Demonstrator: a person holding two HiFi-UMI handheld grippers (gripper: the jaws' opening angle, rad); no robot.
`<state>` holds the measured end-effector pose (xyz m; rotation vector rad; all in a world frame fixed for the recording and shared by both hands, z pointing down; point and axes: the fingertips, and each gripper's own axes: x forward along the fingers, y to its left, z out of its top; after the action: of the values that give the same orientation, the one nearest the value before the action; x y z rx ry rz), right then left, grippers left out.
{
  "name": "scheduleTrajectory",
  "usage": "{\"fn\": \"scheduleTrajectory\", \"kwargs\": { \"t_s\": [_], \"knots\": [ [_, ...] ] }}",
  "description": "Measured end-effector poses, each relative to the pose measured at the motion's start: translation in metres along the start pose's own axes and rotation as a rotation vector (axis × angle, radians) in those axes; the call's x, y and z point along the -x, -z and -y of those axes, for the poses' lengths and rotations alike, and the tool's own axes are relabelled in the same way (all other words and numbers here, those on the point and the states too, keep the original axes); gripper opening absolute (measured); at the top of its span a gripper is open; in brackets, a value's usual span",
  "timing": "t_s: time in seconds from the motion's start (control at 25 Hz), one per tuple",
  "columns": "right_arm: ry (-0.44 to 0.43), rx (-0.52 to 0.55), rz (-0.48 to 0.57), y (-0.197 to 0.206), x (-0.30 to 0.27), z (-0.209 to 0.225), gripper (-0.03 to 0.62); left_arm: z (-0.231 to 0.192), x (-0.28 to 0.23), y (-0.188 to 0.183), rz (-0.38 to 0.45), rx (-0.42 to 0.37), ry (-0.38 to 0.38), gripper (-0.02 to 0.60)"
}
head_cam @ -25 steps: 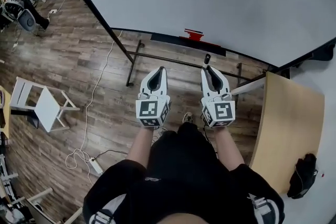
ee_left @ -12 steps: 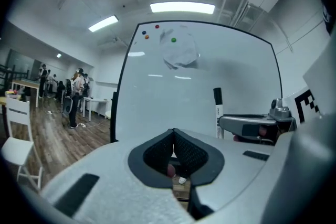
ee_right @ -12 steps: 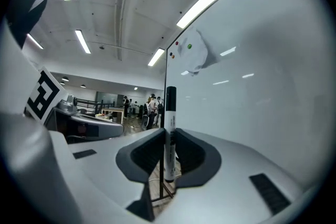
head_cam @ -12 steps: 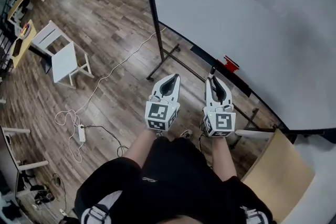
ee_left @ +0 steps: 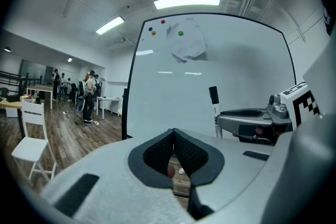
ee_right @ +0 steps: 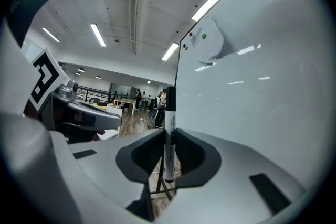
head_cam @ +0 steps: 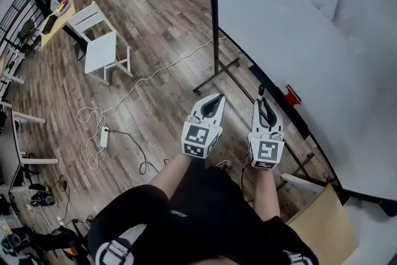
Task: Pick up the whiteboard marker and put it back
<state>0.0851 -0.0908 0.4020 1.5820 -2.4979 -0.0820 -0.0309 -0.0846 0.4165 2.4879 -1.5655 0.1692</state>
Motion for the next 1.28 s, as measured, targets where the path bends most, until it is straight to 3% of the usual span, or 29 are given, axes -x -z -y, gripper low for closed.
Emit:
{"fn": "scheduleTrajectory", "kwargs": {
  "t_s": [0.36, 0.56, 0.76, 1.04, 1.28],
  "knots": [
    [-0.016, 0.157, -0.098, 0.010, -0.034, -0.003, 0.052, -0.029, -0.023, 0.014, -0.019, 0.053, -0.008, 0.006],
    [-0.011, 0.254, -0.210, 0.028, -0.059, 0.004, 0.052, -0.052, -0.056, 0.033, -0.050, 0.086, 0.022, 0.006],
    [-0.002, 0.316, -0.348, 0.048, -0.095, 0.013, 0.054, -0.069, -0.092, 0.048, -0.097, 0.113, 0.094, 0.006],
    [0.006, 0.517, -0.621, 0.085, -0.134, 0.016, 0.054, -0.094, -0.130, 0.076, -0.168, 0.195, 0.220, 0.006],
    [0.014, 0.558, -0.745, 0.113, -0.151, 0.023, 0.054, -0.104, -0.157, 0.095, -0.207, 0.190, 0.280, 0.006]
  ]
}}
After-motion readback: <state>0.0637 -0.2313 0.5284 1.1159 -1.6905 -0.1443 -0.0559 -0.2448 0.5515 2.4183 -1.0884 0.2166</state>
